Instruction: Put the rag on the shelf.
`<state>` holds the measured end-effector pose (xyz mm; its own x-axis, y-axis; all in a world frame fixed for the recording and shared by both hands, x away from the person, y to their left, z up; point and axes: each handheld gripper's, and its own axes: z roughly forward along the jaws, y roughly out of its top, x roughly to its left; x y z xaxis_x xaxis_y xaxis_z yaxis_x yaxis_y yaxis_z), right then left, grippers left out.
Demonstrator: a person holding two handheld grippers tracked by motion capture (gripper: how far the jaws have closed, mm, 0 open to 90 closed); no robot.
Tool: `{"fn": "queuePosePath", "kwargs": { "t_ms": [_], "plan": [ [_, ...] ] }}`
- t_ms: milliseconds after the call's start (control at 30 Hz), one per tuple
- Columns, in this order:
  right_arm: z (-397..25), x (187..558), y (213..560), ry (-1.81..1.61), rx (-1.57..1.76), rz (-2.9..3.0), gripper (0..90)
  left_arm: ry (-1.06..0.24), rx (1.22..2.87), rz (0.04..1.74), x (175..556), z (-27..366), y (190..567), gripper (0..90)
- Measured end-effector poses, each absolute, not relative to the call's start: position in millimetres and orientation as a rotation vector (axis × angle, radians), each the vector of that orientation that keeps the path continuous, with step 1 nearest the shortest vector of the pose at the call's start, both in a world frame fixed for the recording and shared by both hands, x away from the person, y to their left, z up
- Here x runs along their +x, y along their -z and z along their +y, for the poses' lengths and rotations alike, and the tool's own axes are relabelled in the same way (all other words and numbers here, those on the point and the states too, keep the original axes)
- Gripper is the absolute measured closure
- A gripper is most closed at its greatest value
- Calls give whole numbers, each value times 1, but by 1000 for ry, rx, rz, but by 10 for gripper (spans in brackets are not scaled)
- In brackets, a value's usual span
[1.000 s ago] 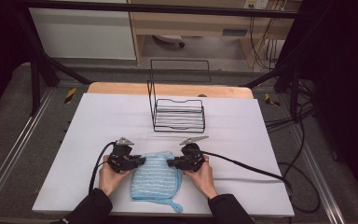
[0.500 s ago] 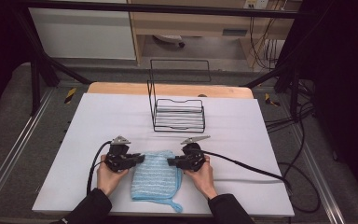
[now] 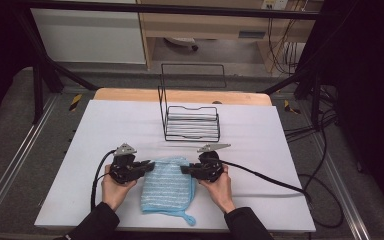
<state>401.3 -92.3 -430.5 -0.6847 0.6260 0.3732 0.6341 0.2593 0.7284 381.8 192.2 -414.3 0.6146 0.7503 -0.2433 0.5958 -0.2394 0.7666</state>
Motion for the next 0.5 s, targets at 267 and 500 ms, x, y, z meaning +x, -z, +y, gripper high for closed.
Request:
{"fn": "queuePosePath", "kwargs": {
  "t_ms": [267,500],
  "plan": [
    [-98,398,418,1521,-1226,-2482,784,-254,1893,1018,375,194,401,791],
    [-100,391,399,1607,-1189,-2516,785,-286,1850,977,367,193,387,791]
  ]
}}
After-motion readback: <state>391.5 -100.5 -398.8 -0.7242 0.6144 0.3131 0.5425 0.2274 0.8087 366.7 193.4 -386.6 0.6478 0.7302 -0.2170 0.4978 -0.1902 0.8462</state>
